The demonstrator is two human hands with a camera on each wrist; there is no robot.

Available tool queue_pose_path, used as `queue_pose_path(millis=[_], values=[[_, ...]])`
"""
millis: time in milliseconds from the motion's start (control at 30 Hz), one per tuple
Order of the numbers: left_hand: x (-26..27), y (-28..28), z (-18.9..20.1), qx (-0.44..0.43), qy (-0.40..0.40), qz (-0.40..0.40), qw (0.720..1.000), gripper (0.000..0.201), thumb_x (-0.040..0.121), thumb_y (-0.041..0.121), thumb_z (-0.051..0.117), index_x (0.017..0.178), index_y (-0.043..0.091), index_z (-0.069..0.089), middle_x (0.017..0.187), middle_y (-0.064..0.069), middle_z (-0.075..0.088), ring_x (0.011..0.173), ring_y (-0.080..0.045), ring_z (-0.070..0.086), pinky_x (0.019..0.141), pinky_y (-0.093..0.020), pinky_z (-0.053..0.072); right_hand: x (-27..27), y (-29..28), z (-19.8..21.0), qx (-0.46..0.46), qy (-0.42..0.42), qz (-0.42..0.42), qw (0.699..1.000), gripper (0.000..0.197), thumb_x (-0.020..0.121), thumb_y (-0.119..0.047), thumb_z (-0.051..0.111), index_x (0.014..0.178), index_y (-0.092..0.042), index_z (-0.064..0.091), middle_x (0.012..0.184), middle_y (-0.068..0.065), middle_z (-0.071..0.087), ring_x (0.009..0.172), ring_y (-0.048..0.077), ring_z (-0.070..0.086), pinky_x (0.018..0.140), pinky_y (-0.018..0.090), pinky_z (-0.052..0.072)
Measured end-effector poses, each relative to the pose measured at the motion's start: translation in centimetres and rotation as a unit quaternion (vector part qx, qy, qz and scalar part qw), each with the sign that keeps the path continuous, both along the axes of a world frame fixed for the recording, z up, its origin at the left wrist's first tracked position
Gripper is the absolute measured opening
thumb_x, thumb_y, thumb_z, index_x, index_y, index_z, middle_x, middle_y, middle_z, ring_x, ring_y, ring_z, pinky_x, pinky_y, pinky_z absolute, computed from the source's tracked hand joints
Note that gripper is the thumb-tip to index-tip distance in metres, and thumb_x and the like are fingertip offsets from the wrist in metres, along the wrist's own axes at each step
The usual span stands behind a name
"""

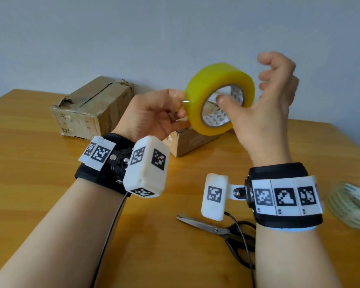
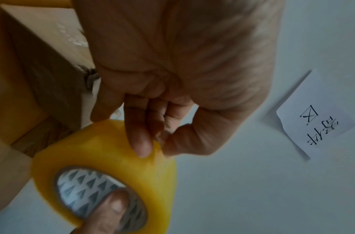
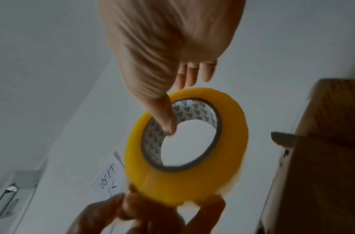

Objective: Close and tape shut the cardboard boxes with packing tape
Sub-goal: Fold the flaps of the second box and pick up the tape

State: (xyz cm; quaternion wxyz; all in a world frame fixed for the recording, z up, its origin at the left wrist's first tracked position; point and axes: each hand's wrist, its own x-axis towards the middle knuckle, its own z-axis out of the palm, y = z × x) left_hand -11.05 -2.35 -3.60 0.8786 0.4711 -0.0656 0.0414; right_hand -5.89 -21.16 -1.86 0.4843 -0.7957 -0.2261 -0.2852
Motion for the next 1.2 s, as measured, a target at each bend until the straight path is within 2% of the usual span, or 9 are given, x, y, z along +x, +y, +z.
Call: queue_pose_path(millis=[67,167,267,467,533,733,1000,1133,1200], values=[[-0.1,0.0,0.1,0.040,0.009,-0.014,0.999,0.015,0.072,-0.001,0.047,0.076,0.002,0.060,0.067,-0.013,0.048,0.064,-0.022,0.050,0.080,-0.044,0.052,0.3,-0.6,0.0,-0.032,0.051,0.044,0.997,0.079,0.080,-0.014,0.081,0.140,-0.044,0.039,0.141,-0.012,0.041,0.136,0.012,0.045,0.111,0.039,0.044],[-0.3,0.3,0.4,0.098,0.043,-0.013,0.994,0.010,0.076,0.004,0.053,0.083,0.003,0.059,0.071,-0.011,0.045,0.063,-0.020,0.047,0.072,-0.039,0.055,1.1,-1.2,0.0,-0.031,0.116,0.078,0.990,0.049,0.083,-0.010,0.077,0.126,-0.030,0.065,0.115,-0.013,0.070,0.105,0.004,0.067,0.095,0.038,0.057],[-0.1,1.3,0.1,0.171,0.105,0.030,0.979,0.018,0.084,0.010,0.062,0.101,0.003,0.063,0.075,-0.007,0.048,0.063,-0.017,0.051,0.081,-0.043,0.060,1.1,-1.5,0.0,-0.084,0.145,0.094,0.981,0.042,0.081,-0.015,0.083,0.115,-0.030,0.065,0.101,-0.011,0.071,0.090,0.006,0.069,0.087,0.041,0.059],[-0.1,2.5,-0.5,0.304,0.178,0.063,0.934,0.031,0.087,0.003,0.068,0.118,-0.002,0.062,0.077,-0.010,0.069,0.067,-0.019,0.067,0.083,-0.043,0.058,0.7,-2.2,-0.1,-0.185,0.261,0.181,0.930,0.073,0.051,-0.076,0.081,0.111,-0.035,0.067,0.102,-0.013,0.074,0.092,0.003,0.070,0.079,0.030,0.056],[-0.3,2.3,-0.6,0.360,0.192,0.049,0.911,0.031,0.085,0.003,0.071,0.115,-0.001,0.064,0.078,-0.010,0.072,0.069,-0.020,0.068,0.084,-0.041,0.058,0.5,-2.1,0.0,-0.192,0.268,0.199,0.923,0.061,0.057,-0.072,0.076,0.102,-0.030,0.073,0.093,-0.012,0.076,0.083,0.002,0.071,0.075,0.025,0.053],[-0.8,1.9,0.1,0.525,0.189,-0.008,0.830,0.014,0.083,0.014,0.077,0.093,0.003,0.074,0.094,-0.022,0.073,0.077,-0.020,0.068,0.089,-0.042,0.056,0.5,-2.8,0.0,-0.239,0.299,0.219,0.898,0.035,0.071,-0.038,0.089,0.099,-0.028,0.072,0.097,-0.001,0.076,0.090,0.019,0.072,0.090,0.053,0.058],[-0.9,1.7,0.8,0.555,0.116,0.079,0.820,0.003,0.084,0.009,0.071,0.086,0.011,0.072,0.069,0.001,0.070,0.066,-0.007,0.066,0.070,-0.028,0.053,0.1,-1.8,0.2,-0.288,0.306,0.275,0.865,0.040,0.078,-0.025,0.081,0.106,-0.046,0.061,0.092,0.009,0.075,0.087,0.033,0.070,0.086,0.055,0.055],[-0.9,0.7,1.3,0.577,0.053,0.107,0.808,0.007,0.085,0.013,0.067,0.081,0.019,0.068,0.069,0.004,0.062,0.066,-0.011,0.058,0.066,-0.033,0.051,0.1,-1.1,-0.1,-0.316,0.296,0.250,0.866,0.045,0.082,-0.044,0.079,0.119,-0.051,0.055,0.093,-0.006,0.066,0.079,0.013,0.061,0.072,0.037,0.047],[-1.1,0.3,1.6,0.593,0.026,0.096,0.799,0.010,0.087,0.014,0.065,0.080,0.022,0.065,0.070,0.002,0.058,0.065,-0.012,0.052,0.063,-0.033,0.045,-0.1,-0.5,-0.2,-0.316,0.295,0.256,0.864,0.049,0.084,-0.045,0.078,0.126,-0.051,0.053,0.102,-0.017,0.063,0.090,0.005,0.058,0.080,0.033,0.046]])
